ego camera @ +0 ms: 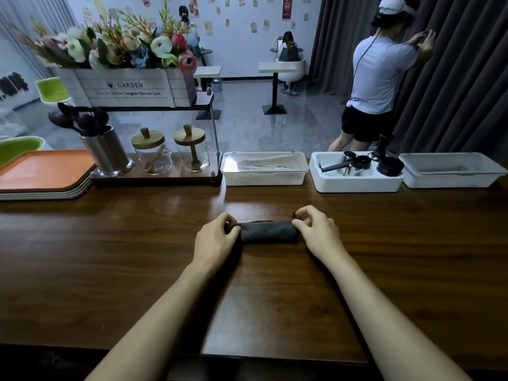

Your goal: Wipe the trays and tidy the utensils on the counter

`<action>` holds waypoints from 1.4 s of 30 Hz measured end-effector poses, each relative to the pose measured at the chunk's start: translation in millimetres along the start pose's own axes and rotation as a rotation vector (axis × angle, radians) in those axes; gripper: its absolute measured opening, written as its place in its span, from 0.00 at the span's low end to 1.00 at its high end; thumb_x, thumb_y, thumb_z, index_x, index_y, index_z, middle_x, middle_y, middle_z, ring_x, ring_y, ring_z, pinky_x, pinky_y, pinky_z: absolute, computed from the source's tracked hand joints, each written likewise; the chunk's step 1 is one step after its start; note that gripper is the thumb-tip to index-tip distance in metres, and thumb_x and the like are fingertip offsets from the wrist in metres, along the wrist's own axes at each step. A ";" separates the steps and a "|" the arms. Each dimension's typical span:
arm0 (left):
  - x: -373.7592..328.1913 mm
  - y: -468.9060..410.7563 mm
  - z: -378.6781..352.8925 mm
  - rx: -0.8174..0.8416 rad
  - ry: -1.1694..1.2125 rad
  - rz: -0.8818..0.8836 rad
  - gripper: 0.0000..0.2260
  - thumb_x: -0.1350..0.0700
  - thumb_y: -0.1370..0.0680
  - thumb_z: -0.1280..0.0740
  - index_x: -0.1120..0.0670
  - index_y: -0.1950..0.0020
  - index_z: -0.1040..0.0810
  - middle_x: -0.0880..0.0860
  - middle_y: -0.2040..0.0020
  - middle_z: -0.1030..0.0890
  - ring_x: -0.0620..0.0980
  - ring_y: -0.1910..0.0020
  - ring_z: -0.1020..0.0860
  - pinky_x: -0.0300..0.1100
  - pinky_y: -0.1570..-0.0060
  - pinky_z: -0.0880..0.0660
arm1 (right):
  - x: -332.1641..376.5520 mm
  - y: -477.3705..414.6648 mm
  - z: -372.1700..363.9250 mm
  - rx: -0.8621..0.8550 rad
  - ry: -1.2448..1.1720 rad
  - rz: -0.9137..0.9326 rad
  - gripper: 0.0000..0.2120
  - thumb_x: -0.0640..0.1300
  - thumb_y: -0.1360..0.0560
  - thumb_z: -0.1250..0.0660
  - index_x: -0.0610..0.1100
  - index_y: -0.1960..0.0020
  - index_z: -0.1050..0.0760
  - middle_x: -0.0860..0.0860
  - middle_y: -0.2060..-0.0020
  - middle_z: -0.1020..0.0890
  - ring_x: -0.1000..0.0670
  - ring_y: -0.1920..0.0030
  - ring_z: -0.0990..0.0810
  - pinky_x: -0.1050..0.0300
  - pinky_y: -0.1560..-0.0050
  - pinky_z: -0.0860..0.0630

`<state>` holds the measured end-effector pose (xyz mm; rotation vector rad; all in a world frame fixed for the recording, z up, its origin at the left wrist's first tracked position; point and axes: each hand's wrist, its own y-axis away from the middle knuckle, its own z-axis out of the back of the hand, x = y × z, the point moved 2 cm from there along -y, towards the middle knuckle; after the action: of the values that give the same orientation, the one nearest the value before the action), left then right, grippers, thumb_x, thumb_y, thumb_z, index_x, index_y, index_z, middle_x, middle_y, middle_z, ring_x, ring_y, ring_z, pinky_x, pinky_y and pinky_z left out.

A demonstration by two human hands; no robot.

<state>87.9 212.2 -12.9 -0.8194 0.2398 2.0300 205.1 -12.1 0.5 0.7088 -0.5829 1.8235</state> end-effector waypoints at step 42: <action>12.8 -78.6 -60.9 0.260 -0.354 -0.464 0.35 0.33 0.17 0.53 0.48 0.16 0.61 0.48 0.17 0.63 0.47 0.19 0.68 0.48 0.19 0.60 | -9.4 -75.5 -61.6 0.151 0.520 0.255 0.27 0.64 0.17 0.54 0.60 0.20 0.48 0.54 0.18 0.50 0.50 0.19 0.56 0.47 0.20 0.56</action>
<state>174.6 237.8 -56.3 -0.3068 0.0961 1.6241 266.6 49.0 -45.1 0.2381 -0.1960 2.1992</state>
